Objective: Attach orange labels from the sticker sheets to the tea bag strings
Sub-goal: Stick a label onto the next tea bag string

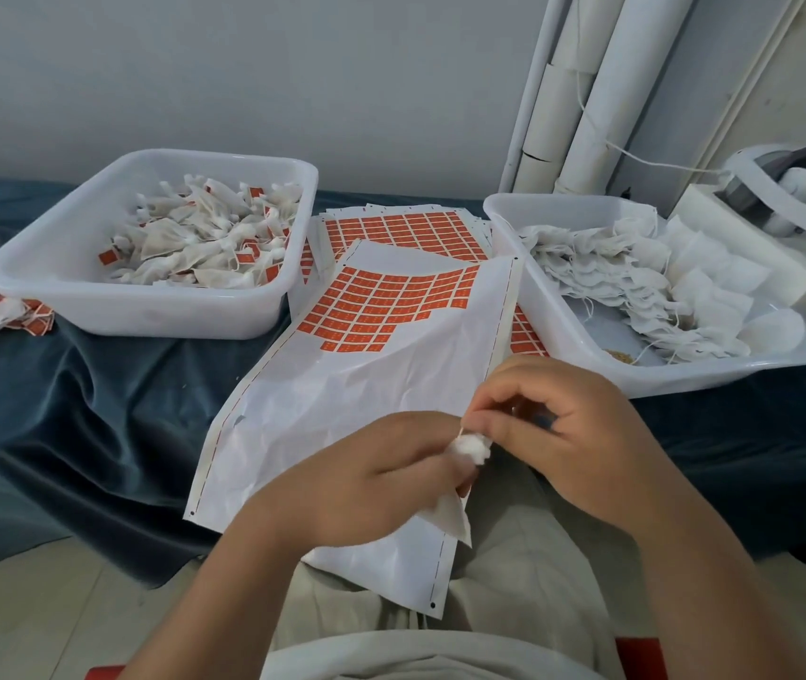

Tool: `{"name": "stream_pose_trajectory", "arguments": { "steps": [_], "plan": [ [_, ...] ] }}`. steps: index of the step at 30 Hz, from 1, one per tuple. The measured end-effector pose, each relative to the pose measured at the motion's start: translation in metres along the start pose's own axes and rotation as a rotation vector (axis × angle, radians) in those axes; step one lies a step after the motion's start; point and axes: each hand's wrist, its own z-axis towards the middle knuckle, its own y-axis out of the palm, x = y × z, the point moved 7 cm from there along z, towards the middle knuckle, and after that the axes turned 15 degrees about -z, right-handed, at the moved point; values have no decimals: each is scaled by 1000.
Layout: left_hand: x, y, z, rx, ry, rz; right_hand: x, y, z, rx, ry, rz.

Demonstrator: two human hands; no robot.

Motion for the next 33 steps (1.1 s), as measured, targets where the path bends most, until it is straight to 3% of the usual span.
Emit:
{"name": "stream_pose_trajectory", "arguments": {
  "steps": [4,9,15,20,23,27,29,33],
  "plan": [
    [3,-7,0,53,41,-155,3,0,0,49,17,121],
    [4,-16,1,167,93,-280,-8,-4,-1,166,-40,104],
    [0,-20,1,195,52,-252,-22,-11,-5,163,-232,-180],
    [-5,-18,3,155,-5,-239,-21,-10,-7,235,-208,-279],
    [-9,-20,4,177,-38,-297,-11,-5,-5,203,-58,-99],
    [-16,-21,3,162,-46,-425,15,26,-2,-30,284,530],
    [-16,-20,4,158,-27,-518,20,41,-2,-169,338,732],
    [-11,-12,7,70,-2,-765,19,51,-3,-322,351,888]
  ]
}}
